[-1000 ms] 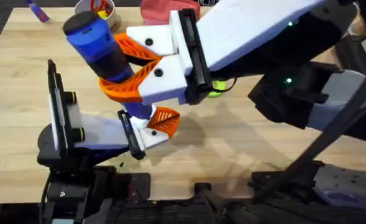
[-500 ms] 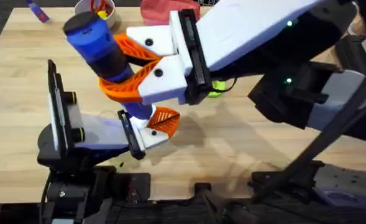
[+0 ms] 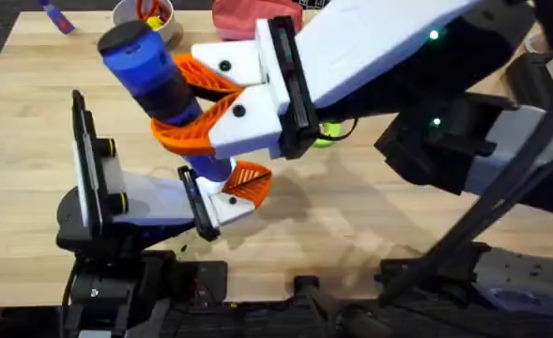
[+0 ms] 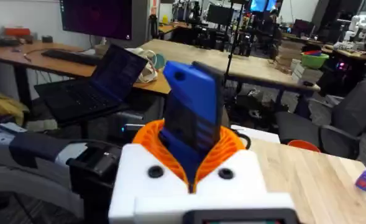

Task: Pick up the gripper from the table and insert it into the empty holder that is missing its gripper. Then pick up a screw, insert it into the mounting hole, and use the screwdriver to tighten it. Finally, clean up the table by picking up the vegetable and placing it into the bucket.

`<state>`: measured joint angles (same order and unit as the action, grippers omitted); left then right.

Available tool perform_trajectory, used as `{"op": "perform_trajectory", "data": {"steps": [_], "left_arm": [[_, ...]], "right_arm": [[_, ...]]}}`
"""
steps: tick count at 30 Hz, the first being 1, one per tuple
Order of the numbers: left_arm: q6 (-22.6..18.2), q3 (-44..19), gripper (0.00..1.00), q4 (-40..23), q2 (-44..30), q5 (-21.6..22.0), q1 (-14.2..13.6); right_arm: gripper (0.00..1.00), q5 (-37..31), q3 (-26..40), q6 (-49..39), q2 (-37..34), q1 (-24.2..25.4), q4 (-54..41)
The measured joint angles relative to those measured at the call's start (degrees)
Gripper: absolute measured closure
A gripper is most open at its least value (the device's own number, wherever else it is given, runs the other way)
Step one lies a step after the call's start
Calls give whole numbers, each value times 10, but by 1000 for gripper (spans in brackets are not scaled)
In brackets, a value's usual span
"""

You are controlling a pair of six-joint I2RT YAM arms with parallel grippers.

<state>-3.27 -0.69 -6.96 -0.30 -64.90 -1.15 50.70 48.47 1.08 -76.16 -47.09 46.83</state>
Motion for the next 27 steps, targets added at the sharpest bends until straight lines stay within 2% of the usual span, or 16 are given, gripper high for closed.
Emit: {"op": "perform_trajectory", "data": {"steps": [27], "left_arm": [[0, 0, 993, 0, 0, 0, 0]], "right_arm": [[977, 0, 0, 2, -15, 0, 23]]}}
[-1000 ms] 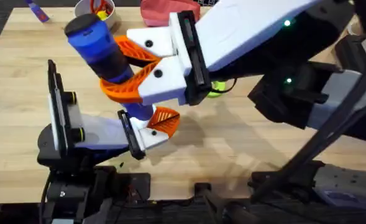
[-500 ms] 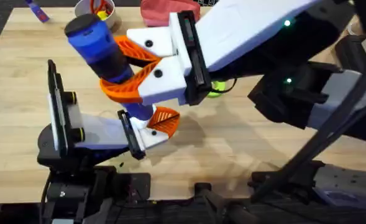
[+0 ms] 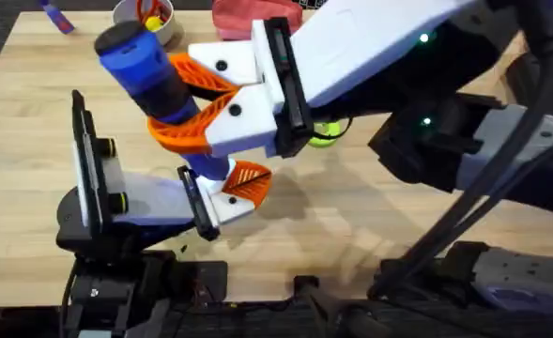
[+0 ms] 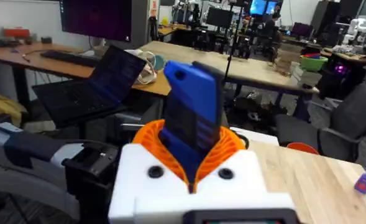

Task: Pick up the gripper from the table and insert it into the empty holder that is missing its gripper. Then pick up a screw, insert it into the mounting hole, and use the screwdriver to tighten it. Finally, clean up the table by picking up the vegetable and placing it into the bucket.

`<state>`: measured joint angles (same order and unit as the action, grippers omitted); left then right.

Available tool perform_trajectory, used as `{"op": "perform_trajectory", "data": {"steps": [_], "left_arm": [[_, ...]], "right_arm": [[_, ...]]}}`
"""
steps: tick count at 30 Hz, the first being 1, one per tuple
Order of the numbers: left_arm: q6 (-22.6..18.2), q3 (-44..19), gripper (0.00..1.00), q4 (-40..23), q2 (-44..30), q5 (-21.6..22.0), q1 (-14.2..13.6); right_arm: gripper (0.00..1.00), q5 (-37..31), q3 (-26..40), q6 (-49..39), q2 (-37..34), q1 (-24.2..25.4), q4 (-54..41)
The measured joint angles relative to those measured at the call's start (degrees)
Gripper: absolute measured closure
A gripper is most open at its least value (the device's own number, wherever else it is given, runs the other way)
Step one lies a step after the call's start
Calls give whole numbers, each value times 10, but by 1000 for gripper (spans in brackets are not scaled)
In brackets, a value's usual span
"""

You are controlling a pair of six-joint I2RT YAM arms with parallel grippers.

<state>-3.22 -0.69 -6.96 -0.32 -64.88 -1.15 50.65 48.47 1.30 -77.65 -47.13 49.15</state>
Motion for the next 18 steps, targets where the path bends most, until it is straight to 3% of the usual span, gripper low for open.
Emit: {"op": "perform_trajectory", "data": {"steps": [18], "left_arm": [[0, 0, 993, 0, 0, 0, 0]], "right_arm": [[977, 0, 0, 4, -2, 0, 0]]}}
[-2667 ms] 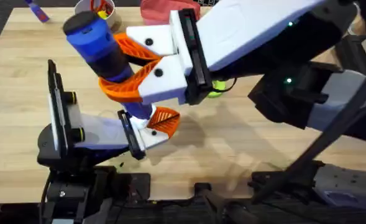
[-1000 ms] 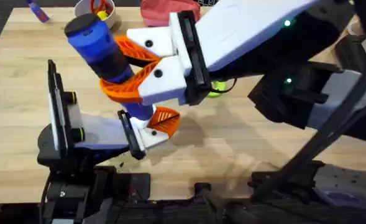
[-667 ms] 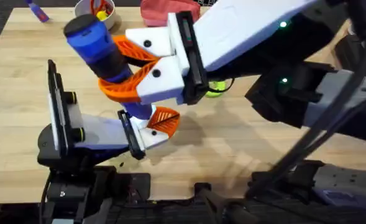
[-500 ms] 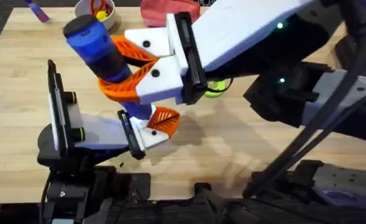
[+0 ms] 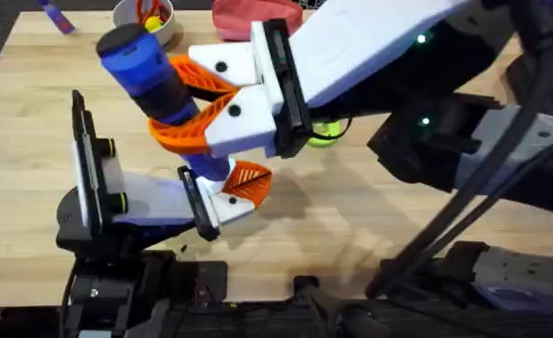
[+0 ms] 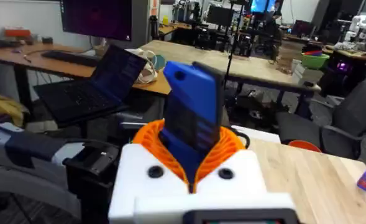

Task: Pick up the gripper from the table and insert it into the empty holder that is missing its gripper. Then pick up a screw, insert it into the mounting hole, and use the screwdriver to tighten it. Finally, clean up the table by picking up the vegetable and placing it into the bucket.

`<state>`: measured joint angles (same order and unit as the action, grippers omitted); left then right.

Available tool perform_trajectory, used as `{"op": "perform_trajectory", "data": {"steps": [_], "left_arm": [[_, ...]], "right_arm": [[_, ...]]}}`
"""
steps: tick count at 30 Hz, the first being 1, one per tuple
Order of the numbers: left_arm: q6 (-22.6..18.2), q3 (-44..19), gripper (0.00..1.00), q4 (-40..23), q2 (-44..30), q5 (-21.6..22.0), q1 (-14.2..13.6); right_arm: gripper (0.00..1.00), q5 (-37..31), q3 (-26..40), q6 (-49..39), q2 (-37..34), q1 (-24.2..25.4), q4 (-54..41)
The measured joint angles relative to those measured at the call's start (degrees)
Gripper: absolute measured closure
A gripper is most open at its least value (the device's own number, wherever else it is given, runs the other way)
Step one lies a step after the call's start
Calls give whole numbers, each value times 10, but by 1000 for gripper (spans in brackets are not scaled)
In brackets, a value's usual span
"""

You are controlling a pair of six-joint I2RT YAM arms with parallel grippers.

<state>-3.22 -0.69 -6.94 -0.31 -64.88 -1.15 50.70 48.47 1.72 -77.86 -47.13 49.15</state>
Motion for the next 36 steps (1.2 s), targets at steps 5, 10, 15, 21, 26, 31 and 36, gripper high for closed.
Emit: {"op": "perform_trajectory", "data": {"steps": [5, 10, 15, 21, 26, 31, 36], "left_arm": [[0, 0, 993, 0, 0, 0, 0], [0, 0, 993, 0, 0, 0, 0], [0, 0, 993, 0, 0, 0, 0], [0, 0, 993, 0, 0, 0, 0], [0, 0, 993, 0, 0, 0, 0], [0, 0, 993, 0, 0, 0, 0], [0, 0, 993, 0, 0, 0, 0]], "right_arm": [[977, 0, 0, 0, 0, 0, 0], [977, 0, 0, 0, 0, 0, -1], [977, 0, -3, 4, -2, 0, 35], [977, 3, 21, 26, -1, 10, 1], [977, 2, 74, 27, 6, 25, -78], [977, 6, 144, 6, 20, 32, -213], [977, -8, 251, -56, 21, 84, -517]]}}
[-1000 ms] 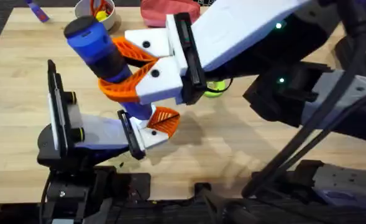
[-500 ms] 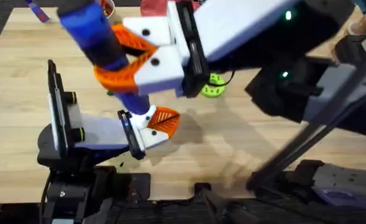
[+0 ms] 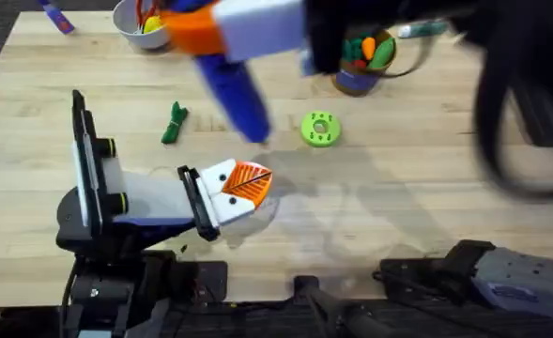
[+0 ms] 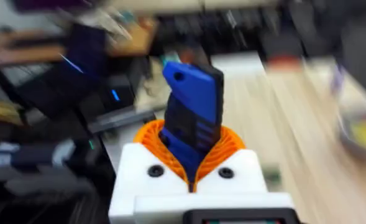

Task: Pick up the gripper from the table and insert it into the empty holder that is missing its gripper. Then pick up a screw, insert it into the mounting hole, and use the screwdriver to tighten it. Finally, clean up the table by picking up the vegetable and placing it into the bucket.

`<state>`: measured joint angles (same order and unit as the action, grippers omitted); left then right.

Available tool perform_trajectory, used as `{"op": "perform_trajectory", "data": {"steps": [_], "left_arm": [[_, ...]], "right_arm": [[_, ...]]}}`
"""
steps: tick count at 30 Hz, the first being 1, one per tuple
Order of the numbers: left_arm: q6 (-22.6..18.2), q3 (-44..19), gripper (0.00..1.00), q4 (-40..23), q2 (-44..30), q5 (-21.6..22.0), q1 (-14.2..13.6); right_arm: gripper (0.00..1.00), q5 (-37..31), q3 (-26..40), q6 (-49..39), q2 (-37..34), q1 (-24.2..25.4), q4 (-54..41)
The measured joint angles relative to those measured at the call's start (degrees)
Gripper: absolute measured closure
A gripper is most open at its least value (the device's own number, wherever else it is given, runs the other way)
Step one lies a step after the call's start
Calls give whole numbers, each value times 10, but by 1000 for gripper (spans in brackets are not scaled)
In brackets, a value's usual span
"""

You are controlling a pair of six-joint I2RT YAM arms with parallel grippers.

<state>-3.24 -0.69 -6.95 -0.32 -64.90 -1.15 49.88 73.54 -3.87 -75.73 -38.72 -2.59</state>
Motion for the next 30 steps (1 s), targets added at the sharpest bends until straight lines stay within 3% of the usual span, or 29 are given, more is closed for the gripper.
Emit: {"op": "perform_trajectory", "data": {"steps": [5, 12, 18, 24, 30], "left_arm": [[0, 0, 993, 0, 0, 0, 0], [0, 0, 993, 0, 0, 0, 0], [0, 0, 993, 0, 0, 0, 0], [0, 0, 993, 0, 0, 0, 0], [0, 0, 993, 0, 0, 0, 0]], "right_arm": [[977, -121, 116, -106, 0, 55, -312], [977, -326, 162, -260, 10, 85, -497], [978, -469, 163, -317, 5, 122, -648], [978, -511, 129, -360, 1, 175, -640], [978, -544, -29, -446, -3, 243, -555]]}}
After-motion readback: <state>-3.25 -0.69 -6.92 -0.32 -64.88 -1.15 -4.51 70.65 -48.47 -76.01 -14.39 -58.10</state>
